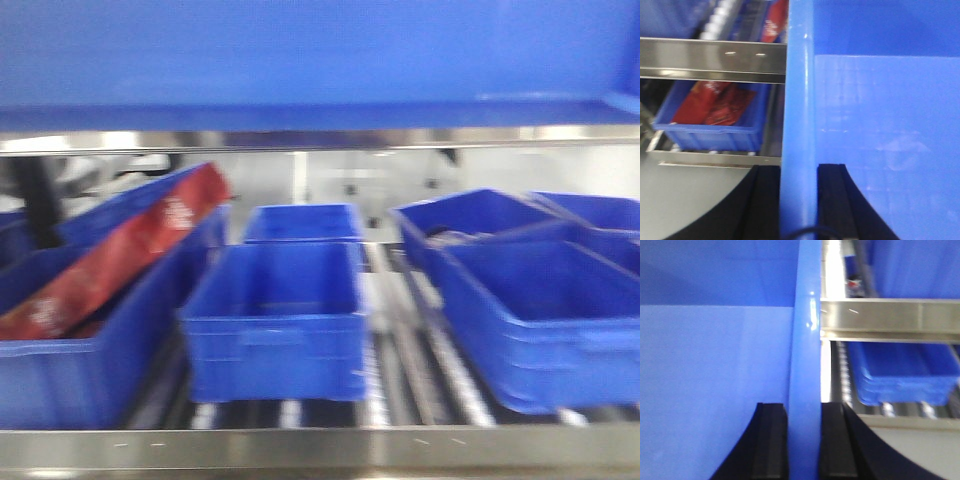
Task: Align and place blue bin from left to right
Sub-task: 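Drive up to the rack of blue bins holding the red package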
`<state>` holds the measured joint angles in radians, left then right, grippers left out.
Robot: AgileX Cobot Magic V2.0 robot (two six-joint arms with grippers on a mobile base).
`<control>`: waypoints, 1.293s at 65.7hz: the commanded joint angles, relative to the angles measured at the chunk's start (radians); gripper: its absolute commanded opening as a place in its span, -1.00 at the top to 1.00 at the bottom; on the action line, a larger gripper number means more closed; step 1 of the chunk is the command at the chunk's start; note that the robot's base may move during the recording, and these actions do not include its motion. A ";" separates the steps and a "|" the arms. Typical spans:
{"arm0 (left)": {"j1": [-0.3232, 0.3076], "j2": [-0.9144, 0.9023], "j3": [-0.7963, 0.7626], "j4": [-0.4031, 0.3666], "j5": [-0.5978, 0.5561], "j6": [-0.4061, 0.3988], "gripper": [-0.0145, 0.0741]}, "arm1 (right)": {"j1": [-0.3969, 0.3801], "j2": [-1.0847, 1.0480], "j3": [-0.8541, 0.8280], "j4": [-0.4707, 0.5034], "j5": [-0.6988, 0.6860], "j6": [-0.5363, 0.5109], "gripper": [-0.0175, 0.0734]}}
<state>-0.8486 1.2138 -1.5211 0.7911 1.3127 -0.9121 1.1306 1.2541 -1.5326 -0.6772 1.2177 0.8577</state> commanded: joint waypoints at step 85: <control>-0.011 0.000 -0.009 0.029 -0.092 -0.010 0.92 | 0.009 -0.007 -0.011 -0.003 -0.180 -0.011 0.77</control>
<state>-0.8486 1.2138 -1.5211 0.7892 1.3127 -0.9121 1.1306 1.2541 -1.5326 -0.6772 1.2227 0.8577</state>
